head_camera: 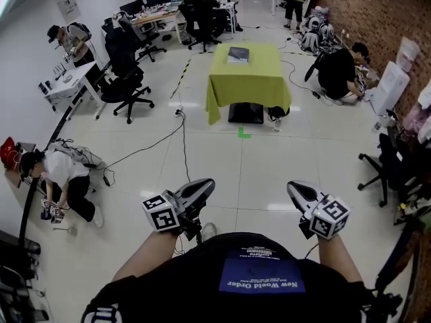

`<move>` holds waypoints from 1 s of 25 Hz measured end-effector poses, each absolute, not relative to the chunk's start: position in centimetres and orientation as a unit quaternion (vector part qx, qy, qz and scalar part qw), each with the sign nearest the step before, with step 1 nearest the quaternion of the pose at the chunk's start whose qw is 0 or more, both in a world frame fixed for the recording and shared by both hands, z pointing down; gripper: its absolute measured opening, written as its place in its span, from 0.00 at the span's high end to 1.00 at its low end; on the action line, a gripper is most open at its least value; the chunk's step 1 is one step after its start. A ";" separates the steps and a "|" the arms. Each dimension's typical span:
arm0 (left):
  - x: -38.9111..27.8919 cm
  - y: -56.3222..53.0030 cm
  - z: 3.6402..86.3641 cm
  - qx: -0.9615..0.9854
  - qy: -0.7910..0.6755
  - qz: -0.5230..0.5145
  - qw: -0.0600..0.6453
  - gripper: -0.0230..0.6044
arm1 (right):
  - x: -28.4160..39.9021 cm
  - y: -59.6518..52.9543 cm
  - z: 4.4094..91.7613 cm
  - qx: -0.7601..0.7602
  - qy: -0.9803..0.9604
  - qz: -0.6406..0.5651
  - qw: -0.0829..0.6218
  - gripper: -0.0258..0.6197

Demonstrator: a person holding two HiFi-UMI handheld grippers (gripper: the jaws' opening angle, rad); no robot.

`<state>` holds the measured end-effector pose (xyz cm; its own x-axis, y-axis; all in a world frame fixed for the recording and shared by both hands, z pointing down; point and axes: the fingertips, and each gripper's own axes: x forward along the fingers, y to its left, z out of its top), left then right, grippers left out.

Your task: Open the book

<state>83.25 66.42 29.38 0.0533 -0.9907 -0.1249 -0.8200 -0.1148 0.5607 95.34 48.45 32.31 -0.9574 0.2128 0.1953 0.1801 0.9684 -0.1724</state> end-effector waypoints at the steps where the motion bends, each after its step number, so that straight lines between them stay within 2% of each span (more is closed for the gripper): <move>1: 81.9 66.7 29.6 0.706 -0.640 -0.249 0.172 0.95 | 94.1 48.7 32.2 -0.099 -0.987 0.071 0.109 0.98; 8: 68.8 68.0 29.1 0.725 -0.622 -0.254 0.154 0.95 | 81.0 50.1 30.0 -0.077 -0.991 0.050 0.099 0.98; 15: 56.8 69.2 28.3 0.738 -0.623 -0.217 0.139 0.95 | 69.5 50.5 28.6 -0.063 -0.993 0.046 0.089 0.98; 25: 46.4 63.0 29.7 0.720 -0.641 -0.220 0.145 0.95 | 58.6 44.0 30.1 -0.086 -0.989 0.050 0.106 0.98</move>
